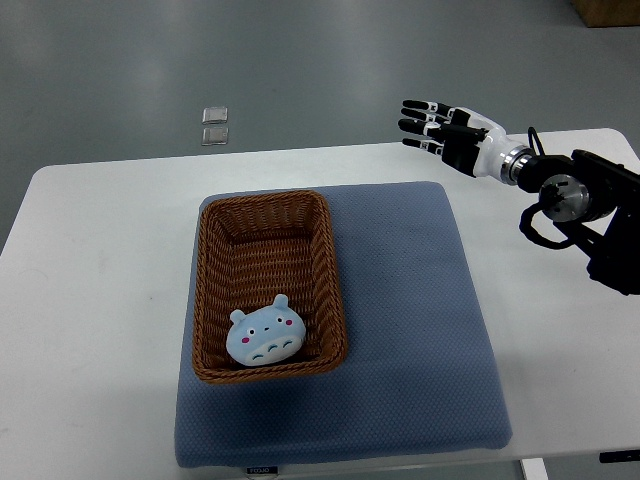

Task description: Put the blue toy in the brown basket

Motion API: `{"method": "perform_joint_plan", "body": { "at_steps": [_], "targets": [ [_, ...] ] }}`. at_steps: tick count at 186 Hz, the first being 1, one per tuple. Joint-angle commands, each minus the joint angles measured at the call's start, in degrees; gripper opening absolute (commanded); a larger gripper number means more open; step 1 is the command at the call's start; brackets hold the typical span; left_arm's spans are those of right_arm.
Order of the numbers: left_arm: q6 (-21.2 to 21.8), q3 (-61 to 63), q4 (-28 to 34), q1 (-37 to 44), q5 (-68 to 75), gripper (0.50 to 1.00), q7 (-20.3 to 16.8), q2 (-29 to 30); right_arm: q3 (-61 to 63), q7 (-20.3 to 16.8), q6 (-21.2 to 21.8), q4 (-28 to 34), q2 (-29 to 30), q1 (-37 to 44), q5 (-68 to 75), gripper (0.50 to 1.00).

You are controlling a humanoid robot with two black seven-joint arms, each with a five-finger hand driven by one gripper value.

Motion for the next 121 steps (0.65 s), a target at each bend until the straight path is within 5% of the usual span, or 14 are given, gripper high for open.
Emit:
{"method": "perform_joint_plan", "body": {
  "at_steps": [1,121],
  "targets": [
    [0.00,0.00,0.00,0.00,0.00,1.000,0.00,0.00,0.49,-0.08,0.42,-1.01,0.26,-0.79,1.20,0.903],
    [0.00,0.00,0.00,0.00,0.00,1.000,0.00,0.00,0.67,0.71,0.51,-1.54,2.55,-3.78,0.59,0.915]
  ]
}}
